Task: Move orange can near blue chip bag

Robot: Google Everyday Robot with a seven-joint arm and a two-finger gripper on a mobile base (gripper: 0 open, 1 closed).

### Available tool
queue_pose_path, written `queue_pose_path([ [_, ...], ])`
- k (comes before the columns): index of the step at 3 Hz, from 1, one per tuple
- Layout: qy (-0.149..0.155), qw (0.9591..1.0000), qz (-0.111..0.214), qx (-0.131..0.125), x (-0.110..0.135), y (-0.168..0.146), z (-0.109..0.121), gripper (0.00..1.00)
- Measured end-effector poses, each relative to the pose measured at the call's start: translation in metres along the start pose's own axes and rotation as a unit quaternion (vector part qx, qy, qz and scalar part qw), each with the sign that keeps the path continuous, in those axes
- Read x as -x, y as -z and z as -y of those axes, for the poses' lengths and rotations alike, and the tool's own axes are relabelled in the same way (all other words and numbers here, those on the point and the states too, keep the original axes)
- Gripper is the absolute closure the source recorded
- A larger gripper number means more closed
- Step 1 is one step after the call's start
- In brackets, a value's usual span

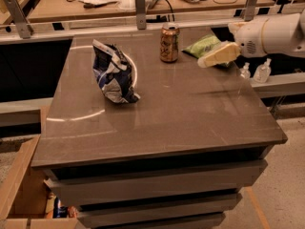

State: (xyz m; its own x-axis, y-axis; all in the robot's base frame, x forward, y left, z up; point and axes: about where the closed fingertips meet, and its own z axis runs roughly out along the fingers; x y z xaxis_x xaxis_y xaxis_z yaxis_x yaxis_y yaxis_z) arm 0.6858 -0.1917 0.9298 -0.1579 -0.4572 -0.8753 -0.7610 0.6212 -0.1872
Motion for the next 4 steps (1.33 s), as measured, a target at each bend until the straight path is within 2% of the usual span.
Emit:
queue_pose_path([
  [2, -0.003, 0.9993, 0.025, 0.028, 0.010, -0.069, 0.007, 0.00],
  [4, -0.011, 0.9981, 0.050, 0.035, 0.024, -0.129, 0.018, 0.00],
])
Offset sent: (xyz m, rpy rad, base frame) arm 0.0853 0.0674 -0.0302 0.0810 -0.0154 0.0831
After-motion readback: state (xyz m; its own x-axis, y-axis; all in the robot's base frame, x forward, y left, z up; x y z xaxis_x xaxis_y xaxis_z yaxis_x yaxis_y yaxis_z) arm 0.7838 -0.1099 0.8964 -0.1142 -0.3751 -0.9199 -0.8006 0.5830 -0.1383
